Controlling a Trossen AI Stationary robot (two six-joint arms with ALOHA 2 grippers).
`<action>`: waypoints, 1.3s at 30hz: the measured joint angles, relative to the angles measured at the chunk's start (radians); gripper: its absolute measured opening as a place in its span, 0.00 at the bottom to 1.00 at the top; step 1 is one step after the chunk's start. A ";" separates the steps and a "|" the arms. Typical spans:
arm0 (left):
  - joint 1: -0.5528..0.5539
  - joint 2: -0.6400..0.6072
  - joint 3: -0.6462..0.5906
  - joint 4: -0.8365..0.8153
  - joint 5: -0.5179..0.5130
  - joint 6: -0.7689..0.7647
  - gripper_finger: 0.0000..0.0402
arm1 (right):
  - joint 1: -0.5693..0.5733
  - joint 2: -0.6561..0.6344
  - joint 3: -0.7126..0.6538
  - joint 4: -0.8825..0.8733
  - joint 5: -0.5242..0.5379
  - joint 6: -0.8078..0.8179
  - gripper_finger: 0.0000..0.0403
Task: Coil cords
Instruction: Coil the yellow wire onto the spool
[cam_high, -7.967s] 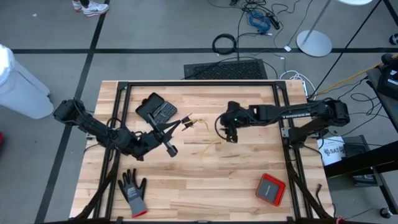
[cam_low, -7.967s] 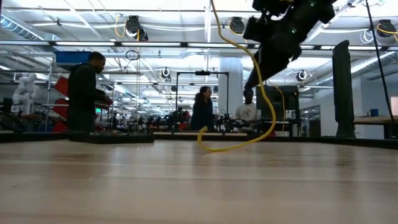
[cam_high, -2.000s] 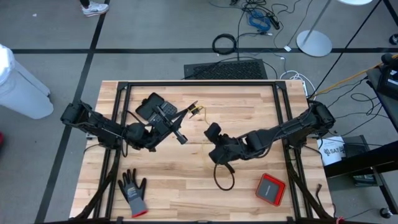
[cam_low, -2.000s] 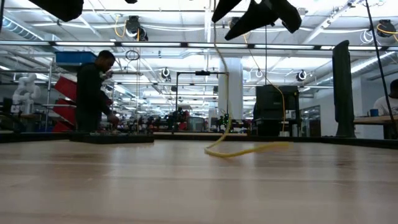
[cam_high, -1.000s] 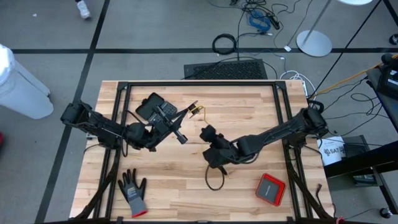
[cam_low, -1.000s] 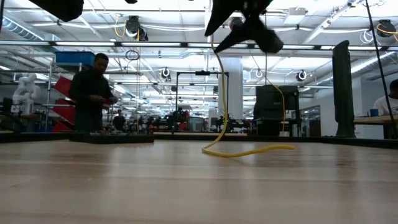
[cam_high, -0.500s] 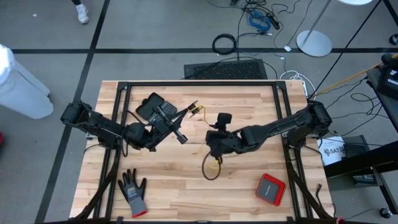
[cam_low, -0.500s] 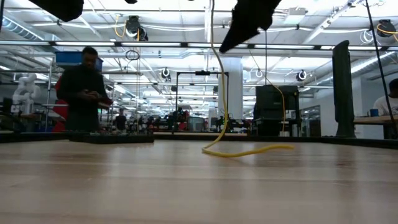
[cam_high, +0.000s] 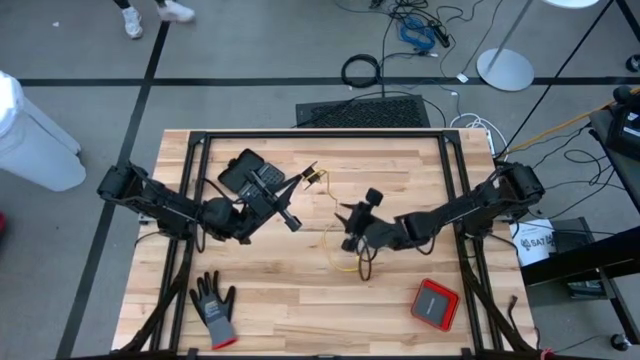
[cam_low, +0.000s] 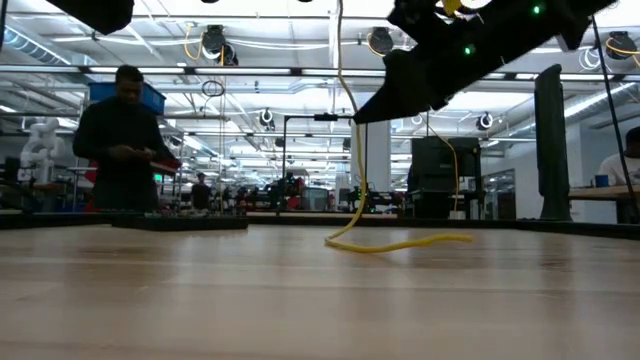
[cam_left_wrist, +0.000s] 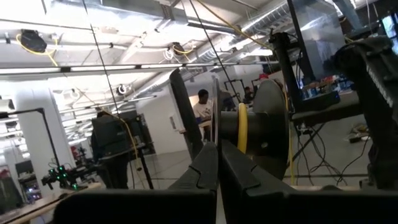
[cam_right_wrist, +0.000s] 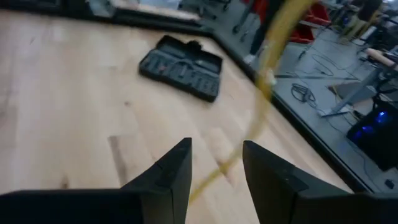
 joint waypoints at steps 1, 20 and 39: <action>-0.002 0.000 0.000 0.003 -0.001 0.015 0.00 | -0.003 -0.011 -0.022 0.020 0.000 0.000 0.32; -0.002 -0.001 0.000 0.007 0.072 -0.009 0.00 | -0.063 -0.013 -0.052 0.095 -0.029 -0.004 0.32; -0.002 -0.001 0.000 -0.003 0.041 0.064 0.00 | -0.051 -0.006 -0.052 0.143 -0.122 -0.052 0.01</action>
